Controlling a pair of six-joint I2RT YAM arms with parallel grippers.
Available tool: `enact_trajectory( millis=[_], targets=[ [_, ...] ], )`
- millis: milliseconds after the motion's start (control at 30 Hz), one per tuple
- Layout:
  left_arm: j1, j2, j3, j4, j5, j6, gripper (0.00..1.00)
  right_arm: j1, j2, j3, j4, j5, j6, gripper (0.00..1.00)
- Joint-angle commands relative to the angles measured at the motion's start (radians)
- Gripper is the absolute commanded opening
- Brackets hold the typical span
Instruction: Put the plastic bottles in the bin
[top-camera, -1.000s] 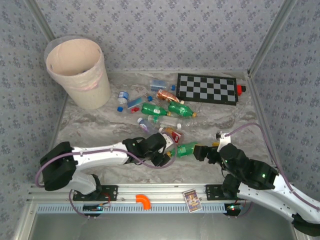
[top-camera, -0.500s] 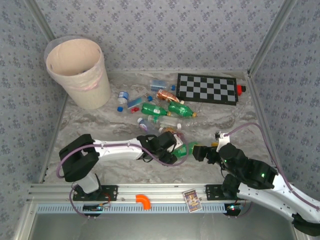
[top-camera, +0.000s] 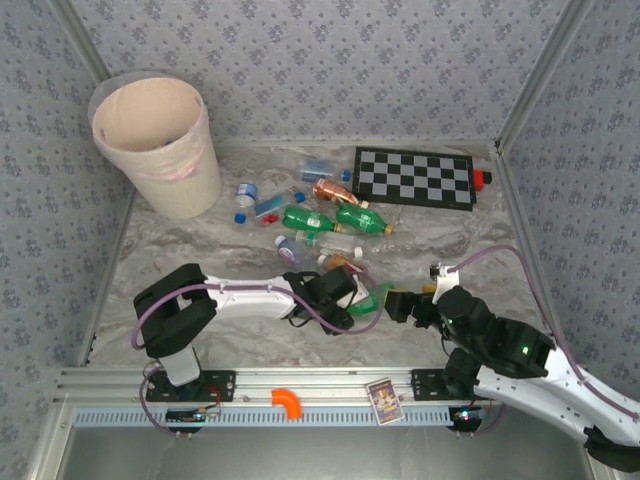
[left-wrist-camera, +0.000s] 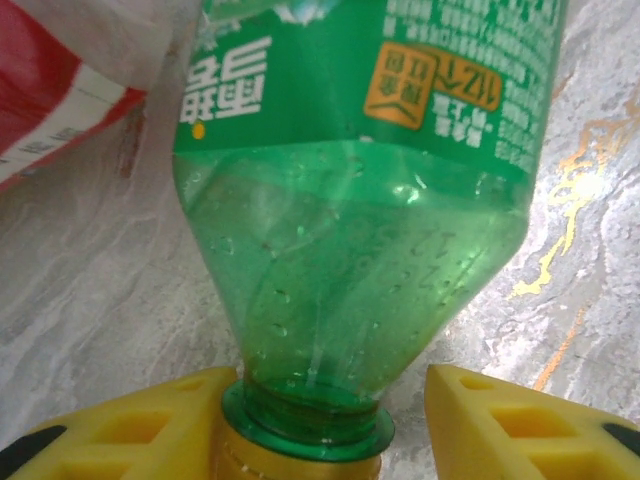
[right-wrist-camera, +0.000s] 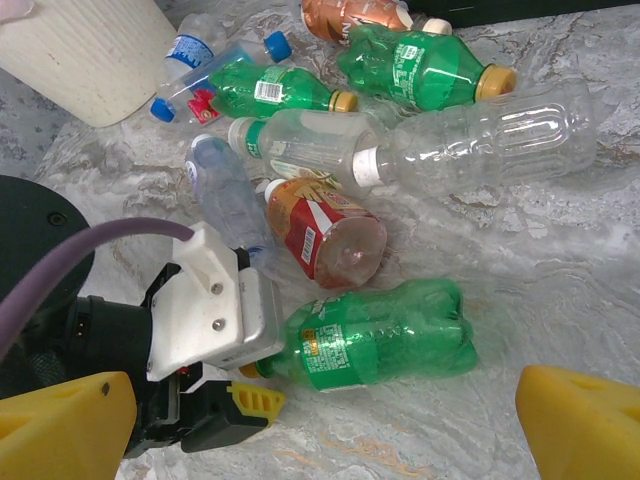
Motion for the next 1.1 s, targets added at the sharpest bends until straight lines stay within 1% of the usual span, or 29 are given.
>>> enact_trajectory(
  millis=[0,33,200,233,533,867,967,1067],
  targets=[
    [-0.007,0.013,0.034,0.015,0.013,0.012,0.49,0.006,0.003,0.006,-0.009,0.011,0.013,1.00],
    [-0.008,0.012,0.035,0.013,0.013,0.012,0.48,0.006,0.002,0.007,-0.011,0.011,0.014,0.99],
    [-0.018,0.003,0.042,0.002,-0.008,0.012,0.23,0.006,0.003,0.005,-0.011,0.017,0.017,1.00],
    [-0.019,-0.002,0.042,0.001,-0.008,0.012,0.21,0.006,0.003,0.005,-0.011,0.018,0.016,1.00],
    [-0.044,-0.088,0.036,-0.015,-0.024,-0.020,0.21,0.007,-0.013,0.016,-0.028,0.029,0.013,1.00],
    [-0.041,-0.270,-0.004,0.000,-0.100,-0.083,0.20,0.007,-0.135,0.007,-0.040,0.042,0.005,0.99],
    [-0.016,-0.336,-0.017,0.002,-0.113,-0.105,0.20,0.007,-0.148,-0.001,-0.029,0.023,0.000,0.99],
    [0.039,-0.415,-0.036,0.008,-0.100,-0.137,0.20,0.007,-0.148,-0.012,0.003,-0.007,-0.010,0.99]
  ],
)
